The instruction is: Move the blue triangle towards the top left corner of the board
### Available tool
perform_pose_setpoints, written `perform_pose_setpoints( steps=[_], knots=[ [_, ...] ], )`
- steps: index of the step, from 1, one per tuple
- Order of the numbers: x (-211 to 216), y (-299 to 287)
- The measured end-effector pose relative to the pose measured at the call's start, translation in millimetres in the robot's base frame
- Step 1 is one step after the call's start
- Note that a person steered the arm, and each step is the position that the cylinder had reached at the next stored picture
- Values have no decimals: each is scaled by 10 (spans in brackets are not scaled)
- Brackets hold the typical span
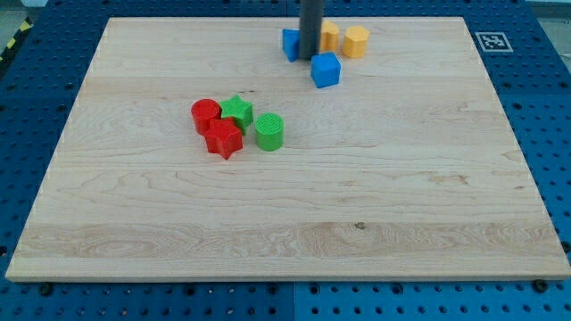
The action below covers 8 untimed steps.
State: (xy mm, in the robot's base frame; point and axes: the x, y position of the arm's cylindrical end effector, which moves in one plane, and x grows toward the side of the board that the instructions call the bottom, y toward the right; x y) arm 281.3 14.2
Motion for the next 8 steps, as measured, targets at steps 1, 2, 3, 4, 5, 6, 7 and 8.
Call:
perform_pose_setpoints(
  steps=[1,2,3,4,5,6,7,8],
  knots=[
    [-91,-344],
    [-167,-457],
    [-167,-251],
    [-302,5],
    [-479,-99],
    [-452,-367],
    [-449,-675],
    [-449,-962]
  ],
)
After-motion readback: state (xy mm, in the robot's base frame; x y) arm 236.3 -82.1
